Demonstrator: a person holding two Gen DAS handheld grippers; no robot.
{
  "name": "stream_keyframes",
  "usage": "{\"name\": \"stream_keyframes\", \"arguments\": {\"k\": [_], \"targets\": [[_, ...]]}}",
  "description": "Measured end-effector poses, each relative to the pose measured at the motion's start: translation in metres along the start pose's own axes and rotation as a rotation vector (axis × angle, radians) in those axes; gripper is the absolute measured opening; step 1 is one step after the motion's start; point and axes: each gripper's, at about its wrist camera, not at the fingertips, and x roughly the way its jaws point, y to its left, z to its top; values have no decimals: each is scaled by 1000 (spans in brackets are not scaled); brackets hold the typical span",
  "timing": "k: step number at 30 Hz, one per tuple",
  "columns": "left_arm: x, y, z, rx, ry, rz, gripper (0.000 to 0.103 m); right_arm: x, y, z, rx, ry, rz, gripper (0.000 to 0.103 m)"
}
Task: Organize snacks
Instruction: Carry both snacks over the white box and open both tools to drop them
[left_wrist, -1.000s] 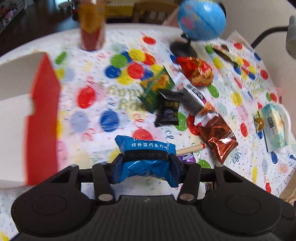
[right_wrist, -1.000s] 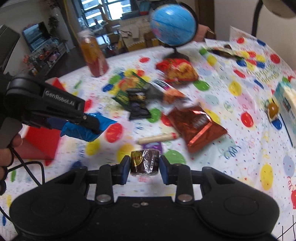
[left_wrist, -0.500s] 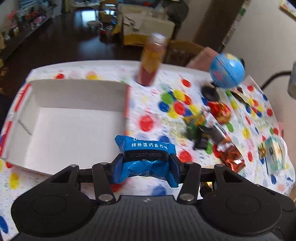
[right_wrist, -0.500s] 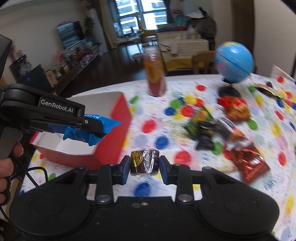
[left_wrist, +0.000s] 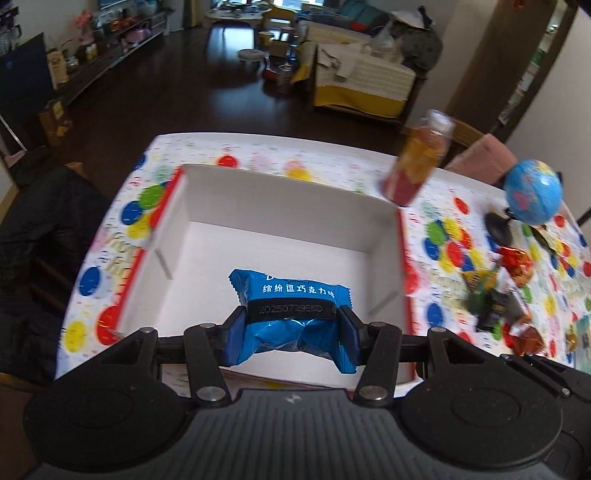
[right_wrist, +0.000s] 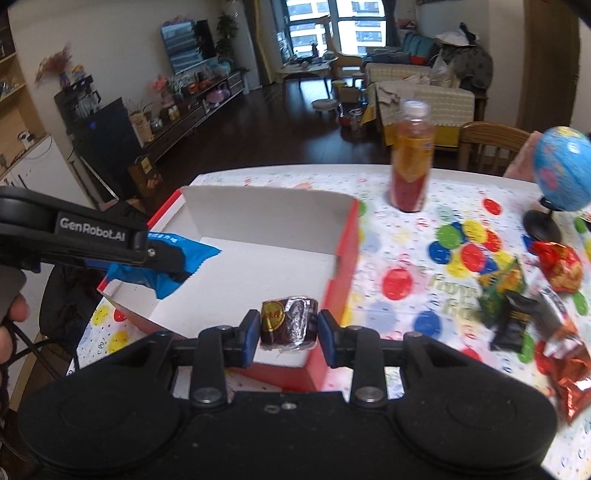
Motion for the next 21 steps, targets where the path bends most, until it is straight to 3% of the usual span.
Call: {"name": "stream_keyframes", "arguments": {"k": [10,21], "targets": [[46,45,10,-13,57,86,52,51,30,8,-44,87,-13,32],[82,39,3,65,107,123,52,83,35,2,-61,158,-55,33]]}}
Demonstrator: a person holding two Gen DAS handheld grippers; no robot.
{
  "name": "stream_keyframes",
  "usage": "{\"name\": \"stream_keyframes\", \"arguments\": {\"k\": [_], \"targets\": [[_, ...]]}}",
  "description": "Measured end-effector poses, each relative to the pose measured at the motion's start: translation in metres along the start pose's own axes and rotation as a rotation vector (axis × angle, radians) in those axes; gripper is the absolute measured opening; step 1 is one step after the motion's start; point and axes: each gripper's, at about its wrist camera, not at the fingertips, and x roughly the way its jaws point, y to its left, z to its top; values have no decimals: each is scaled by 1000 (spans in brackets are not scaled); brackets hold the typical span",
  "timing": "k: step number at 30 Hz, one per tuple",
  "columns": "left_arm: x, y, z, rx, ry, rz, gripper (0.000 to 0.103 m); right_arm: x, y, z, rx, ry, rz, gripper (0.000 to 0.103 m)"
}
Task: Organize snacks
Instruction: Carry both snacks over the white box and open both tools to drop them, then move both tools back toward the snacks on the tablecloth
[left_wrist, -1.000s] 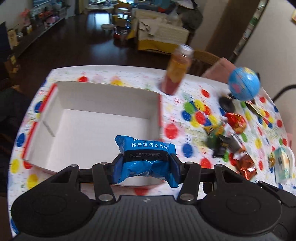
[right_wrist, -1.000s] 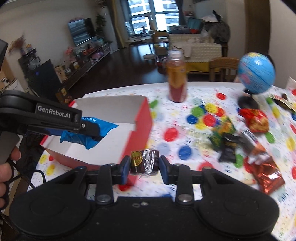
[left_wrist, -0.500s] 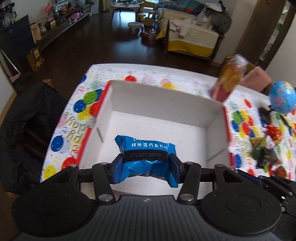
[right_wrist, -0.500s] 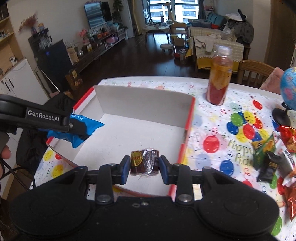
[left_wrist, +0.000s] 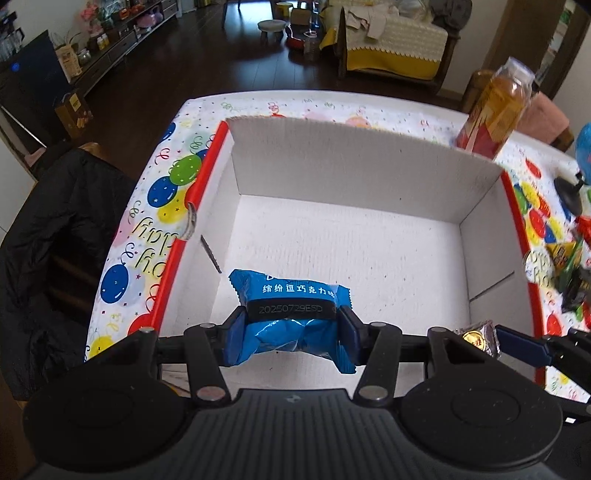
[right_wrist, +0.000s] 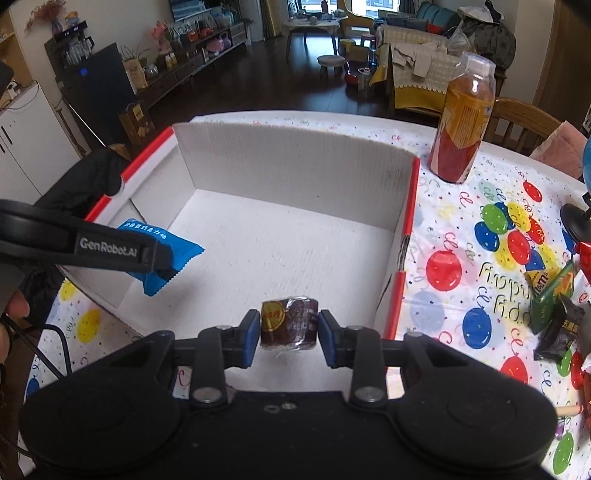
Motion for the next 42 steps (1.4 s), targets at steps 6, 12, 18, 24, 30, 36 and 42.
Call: {"name": "stream_keyframes", "arguments": {"k": [6,12,18,24,30,36,42], "targets": [[6,-4,-4,29,23,15,54,0,1,-2,-3,6,-1,35],[1,1,-5,9,24,-3,58,-9,-1,-4,11,-5,5,43],[-17,3,-9,14,-10,-24,66,-26,0,-8,18,-37,9,58],[-40,2,-17,19,-51,-41,66,-47,4,-13,28,-77,9,68],[-67,-1,-28,39,-104,-70,66,-72,3,-18,50,-128,15,81],[-97,-9,-41,77,-177,-104,74,-102,-2,-28,77,-185,11,88],[-125,-25,-57,126,-239,-142,81,-131,-15,-43,123,-238,15,95]]}}
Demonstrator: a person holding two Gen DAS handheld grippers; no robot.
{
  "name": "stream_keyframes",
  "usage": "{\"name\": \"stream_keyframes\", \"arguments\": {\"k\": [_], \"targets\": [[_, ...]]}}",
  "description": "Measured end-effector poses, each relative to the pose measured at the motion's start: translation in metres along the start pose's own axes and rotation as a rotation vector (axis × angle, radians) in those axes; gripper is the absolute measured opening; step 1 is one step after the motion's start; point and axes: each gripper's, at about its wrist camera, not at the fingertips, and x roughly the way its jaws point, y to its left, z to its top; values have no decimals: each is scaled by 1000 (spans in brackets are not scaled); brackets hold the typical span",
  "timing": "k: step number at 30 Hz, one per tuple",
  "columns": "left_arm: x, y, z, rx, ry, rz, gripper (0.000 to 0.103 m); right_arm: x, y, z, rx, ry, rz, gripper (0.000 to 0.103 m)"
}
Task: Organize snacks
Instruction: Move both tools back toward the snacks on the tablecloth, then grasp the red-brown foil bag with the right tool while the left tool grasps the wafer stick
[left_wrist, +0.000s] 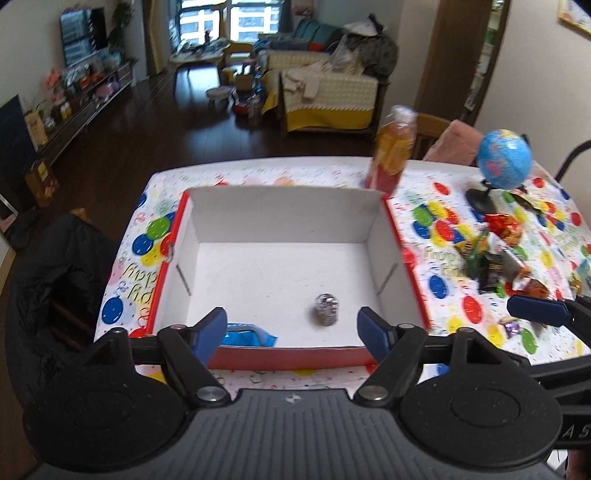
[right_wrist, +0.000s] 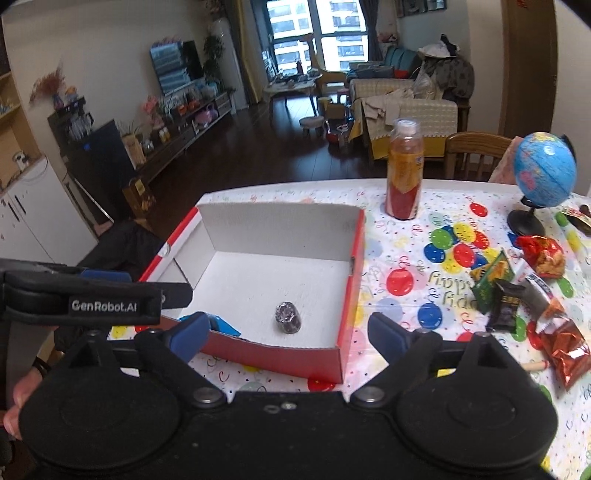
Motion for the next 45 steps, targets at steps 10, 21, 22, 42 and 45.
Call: {"name": "stream_keyframes", "arguments": {"k": [10,21,22,42,45], "targets": [[-19,-57,-12,76,-47,-89,90,-45,-55,-24,65,-63,-6,103],[13,-162,-21,144,-24,-173,103,-72,-161,-55,80,-49,-179,103],[17,-172,-21,146,-17,-182,103,-73,-171,-57,86,-47,-187,103],[128,-312,-23,278,125,-190,102,-17,-349,-66,144,113,-191,90],[140,-318,-22,287,140,-200,102,3,-361,-59,127,136,-173,84]]}}
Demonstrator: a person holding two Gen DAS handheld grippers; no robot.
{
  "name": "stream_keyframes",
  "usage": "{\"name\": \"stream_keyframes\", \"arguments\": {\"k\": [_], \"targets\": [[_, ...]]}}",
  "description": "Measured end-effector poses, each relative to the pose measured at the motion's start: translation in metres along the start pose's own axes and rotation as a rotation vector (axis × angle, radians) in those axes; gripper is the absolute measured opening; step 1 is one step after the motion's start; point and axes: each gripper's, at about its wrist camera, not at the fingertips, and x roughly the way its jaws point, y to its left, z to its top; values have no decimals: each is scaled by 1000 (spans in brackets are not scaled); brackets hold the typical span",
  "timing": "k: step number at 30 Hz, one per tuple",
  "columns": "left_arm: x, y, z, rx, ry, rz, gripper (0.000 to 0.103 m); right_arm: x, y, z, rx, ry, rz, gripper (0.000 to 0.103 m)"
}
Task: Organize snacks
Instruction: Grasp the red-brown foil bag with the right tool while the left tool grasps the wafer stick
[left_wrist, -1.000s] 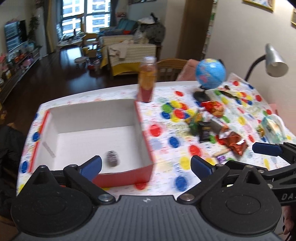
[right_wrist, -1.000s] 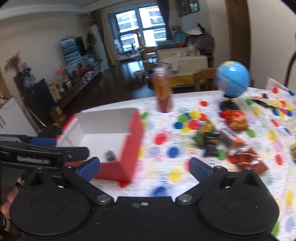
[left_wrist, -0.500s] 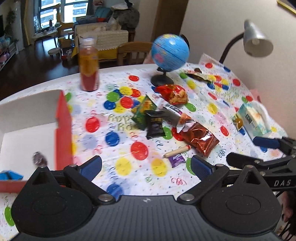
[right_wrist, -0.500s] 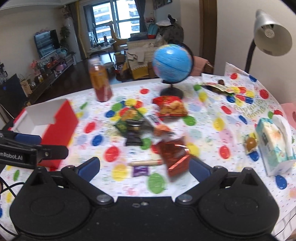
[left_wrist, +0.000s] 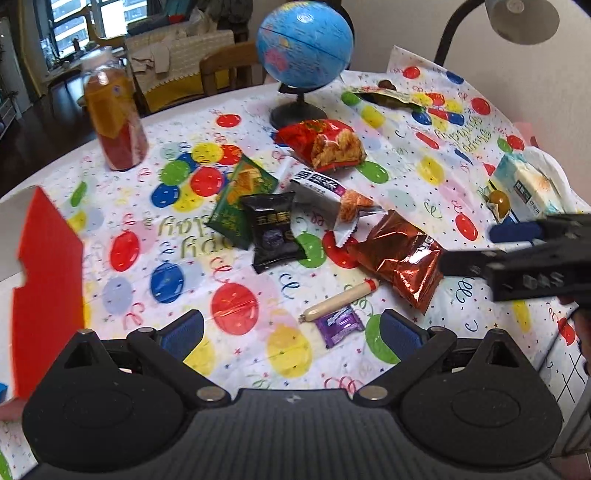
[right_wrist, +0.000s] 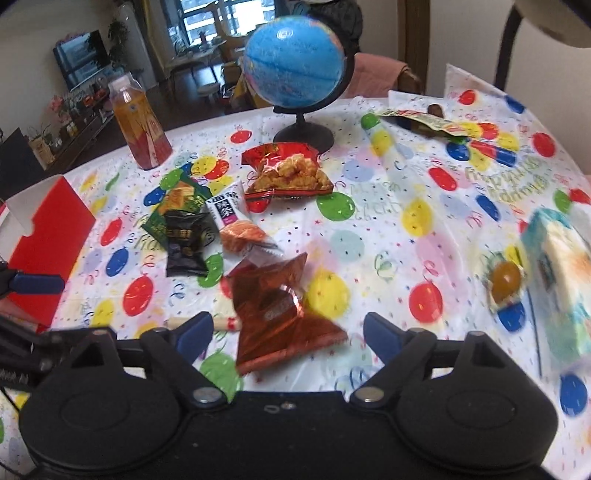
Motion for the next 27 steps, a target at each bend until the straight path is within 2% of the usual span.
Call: {"name": "stream_keyframes", "arguments": {"k": [7,10,12,14,15,18,20,23,27], "targets": [[22,-11,9,63,10,0,102,44,3,16,-86,76,73,78],[30,-13,11,87,24,-4,102,55,3,16,-107,105,72,68],[35,-15,11,105,32,-7,102,59,1,15,-102,118,89,55],[41,-16,12,125,42,-9,101,60,1,13,-121,115,97,52],[44,-18,13,136,44,-10,101,59,1,12,-137,112,96,45],[54,-22,16,164,59,-14,95,55,0,12,-150,102,103,37],[61,-24,18,180,71,-23,86,52,-4,11,-136,97,112,33],[72,-29,21,212,99,-49,76,47,-12,8,-100,87,102,32],[84,-39,23,284,122,-82,69,35,-26,3,-32,66,113,32]]}}
